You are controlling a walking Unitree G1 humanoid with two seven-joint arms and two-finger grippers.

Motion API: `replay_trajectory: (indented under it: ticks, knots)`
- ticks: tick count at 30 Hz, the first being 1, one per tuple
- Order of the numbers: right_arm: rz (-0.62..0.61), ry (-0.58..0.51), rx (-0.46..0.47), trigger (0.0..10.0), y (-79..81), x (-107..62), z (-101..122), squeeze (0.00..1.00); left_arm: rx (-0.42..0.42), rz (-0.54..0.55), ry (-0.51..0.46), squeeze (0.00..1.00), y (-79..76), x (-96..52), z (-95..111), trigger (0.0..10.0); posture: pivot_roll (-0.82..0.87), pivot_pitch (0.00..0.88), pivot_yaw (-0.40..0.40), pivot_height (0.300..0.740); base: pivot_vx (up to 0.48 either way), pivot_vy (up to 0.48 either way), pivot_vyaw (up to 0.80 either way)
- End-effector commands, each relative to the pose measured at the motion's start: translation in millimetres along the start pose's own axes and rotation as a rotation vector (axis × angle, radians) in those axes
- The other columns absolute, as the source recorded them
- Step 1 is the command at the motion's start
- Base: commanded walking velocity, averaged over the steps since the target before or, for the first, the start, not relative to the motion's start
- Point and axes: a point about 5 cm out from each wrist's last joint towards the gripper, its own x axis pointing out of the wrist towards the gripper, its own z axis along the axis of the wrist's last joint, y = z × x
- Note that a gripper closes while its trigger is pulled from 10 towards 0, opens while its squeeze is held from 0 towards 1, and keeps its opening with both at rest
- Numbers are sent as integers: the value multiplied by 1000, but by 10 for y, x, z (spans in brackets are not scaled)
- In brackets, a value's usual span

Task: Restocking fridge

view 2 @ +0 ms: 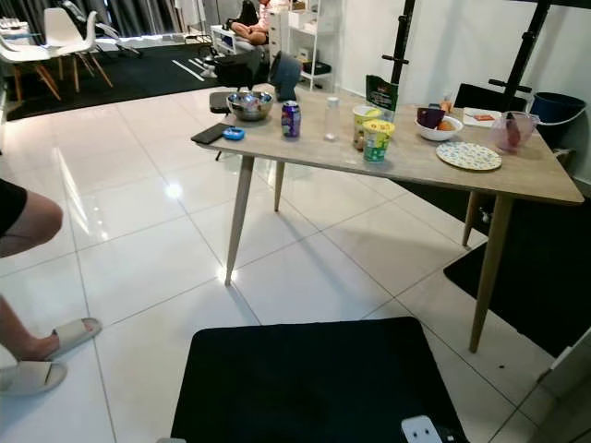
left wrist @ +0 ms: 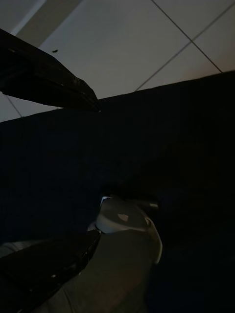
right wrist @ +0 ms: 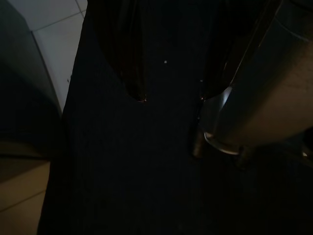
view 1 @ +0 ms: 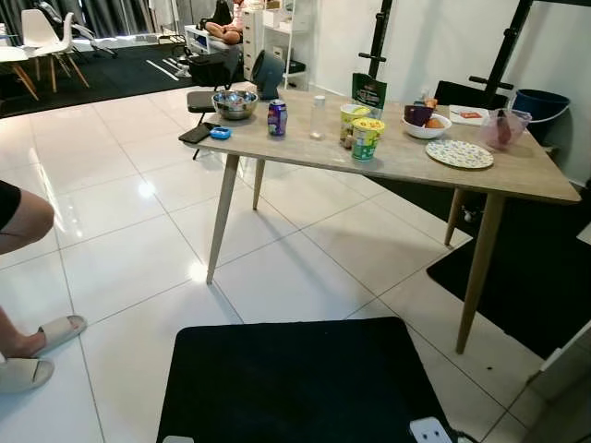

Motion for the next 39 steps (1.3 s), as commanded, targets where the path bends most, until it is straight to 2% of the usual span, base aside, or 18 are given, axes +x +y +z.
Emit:
replay_trajectory:
  ticks: [1,12,17,23,29,34,39]
  knots:
    - [-10,0,-8,10000,-4,6,47,0,14,-24,35,0,-57,-2,-79,10000,-5,0,-36,740,0,0,0]
    - [-20,0,-12,10000,42,25,106,0,24,-30,43,0,-64,-3,-96,10000,-8,0,-41,740,0,0,0]
    - [-54,42,-13,10000,-172,-59,-144,0,30,-35,45,0,-69,-3,-97,10000,-12,0,-43,740,0,0,0]
    - [-73,74,-41,10000,-301,-119,-278,0,37,-38,44,0,-74,-1,-88,10000,-12,0,-43,740,0,0,-508]
    - [-76,58,-49,10000,-209,-72,-175,0,40,-39,44,0,-77,0,-86,10000,-15,0,-44,740,0,0,-713]
    - [-82,45,-83,10000,-98,-24,-81,0,37,-48,34,0,-98,4,-70,10000,-17,0,-43,740,0,0,0]
    - [-75,49,-83,10000,-76,-20,-95,0,57,-62,41,0,-103,3,-75,10000,-17,0,-43,740,0,0,0]
